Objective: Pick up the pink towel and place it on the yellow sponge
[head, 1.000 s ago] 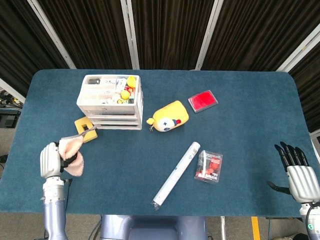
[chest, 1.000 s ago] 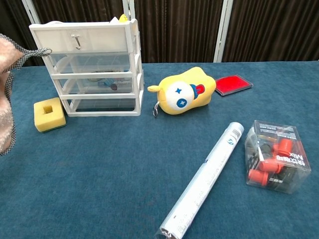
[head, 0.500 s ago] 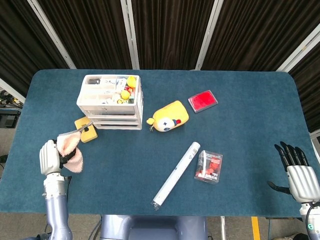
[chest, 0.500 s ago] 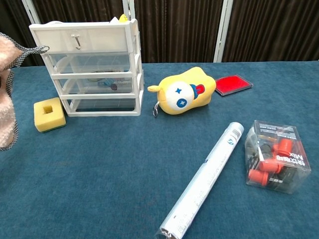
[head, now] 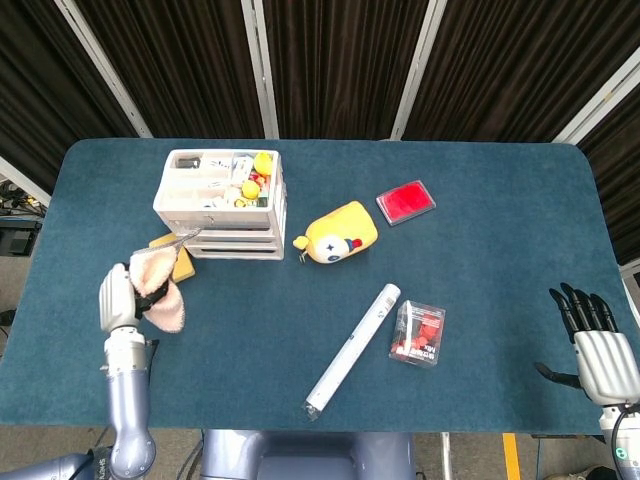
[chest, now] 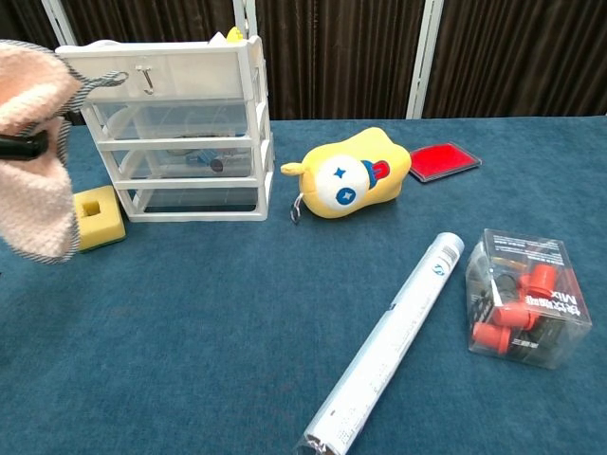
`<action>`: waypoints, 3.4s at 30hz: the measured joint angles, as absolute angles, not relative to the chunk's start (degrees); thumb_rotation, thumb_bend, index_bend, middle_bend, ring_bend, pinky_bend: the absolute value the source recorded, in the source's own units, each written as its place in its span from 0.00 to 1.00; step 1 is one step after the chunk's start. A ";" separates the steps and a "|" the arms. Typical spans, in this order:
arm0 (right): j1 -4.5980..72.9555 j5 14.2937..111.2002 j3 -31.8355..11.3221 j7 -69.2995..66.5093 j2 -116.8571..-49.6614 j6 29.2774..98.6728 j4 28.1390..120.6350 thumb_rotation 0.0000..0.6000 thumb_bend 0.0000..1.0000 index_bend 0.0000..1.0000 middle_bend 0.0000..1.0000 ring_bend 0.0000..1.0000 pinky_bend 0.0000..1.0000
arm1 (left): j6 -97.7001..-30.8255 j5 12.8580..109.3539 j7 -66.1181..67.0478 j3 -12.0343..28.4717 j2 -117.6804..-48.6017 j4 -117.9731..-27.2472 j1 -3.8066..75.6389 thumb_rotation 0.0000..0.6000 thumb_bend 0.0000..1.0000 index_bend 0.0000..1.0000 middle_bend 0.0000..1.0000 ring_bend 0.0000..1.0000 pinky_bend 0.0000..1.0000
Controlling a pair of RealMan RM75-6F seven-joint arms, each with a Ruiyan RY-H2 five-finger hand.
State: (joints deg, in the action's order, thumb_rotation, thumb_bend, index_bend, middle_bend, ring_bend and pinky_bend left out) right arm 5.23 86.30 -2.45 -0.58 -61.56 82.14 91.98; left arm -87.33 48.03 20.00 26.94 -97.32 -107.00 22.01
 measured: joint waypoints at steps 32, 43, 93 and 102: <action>5.33 86.34 -2.49 -0.83 -61.54 82.07 92.05 1.00 0.01 0.00 0.00 0.00 0.00 | -85.94 38.17 20.30 30.55 -99.39 -106.01 26.35 1.00 0.68 1.00 0.84 0.75 0.74; 5.33 86.29 -2.52 -0.74 -61.52 82.10 92.17 1.00 0.01 0.00 0.00 0.00 0.00 | -85.77 37.30 19.64 30.39 -98.64 -105.77 26.49 1.00 0.68 1.00 0.84 0.75 0.74; 5.39 86.16 -2.67 -0.80 -61.58 82.12 92.31 1.00 0.01 0.00 0.00 0.00 0.00 | -84.01 35.74 17.57 29.80 -97.65 -105.09 28.45 1.00 0.67 1.00 0.84 0.75 0.74; 5.40 86.15 -2.70 -0.62 -61.62 82.17 92.34 1.00 0.01 0.00 0.00 0.00 0.00 | -84.46 36.56 17.04 29.85 -97.09 -104.90 28.40 1.00 0.67 1.00 0.84 0.75 0.74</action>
State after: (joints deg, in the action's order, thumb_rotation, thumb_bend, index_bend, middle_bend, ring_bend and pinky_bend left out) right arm 5.40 86.15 -2.70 -0.62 -61.62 82.17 92.34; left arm -84.46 36.56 17.04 29.85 -97.09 -104.90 28.40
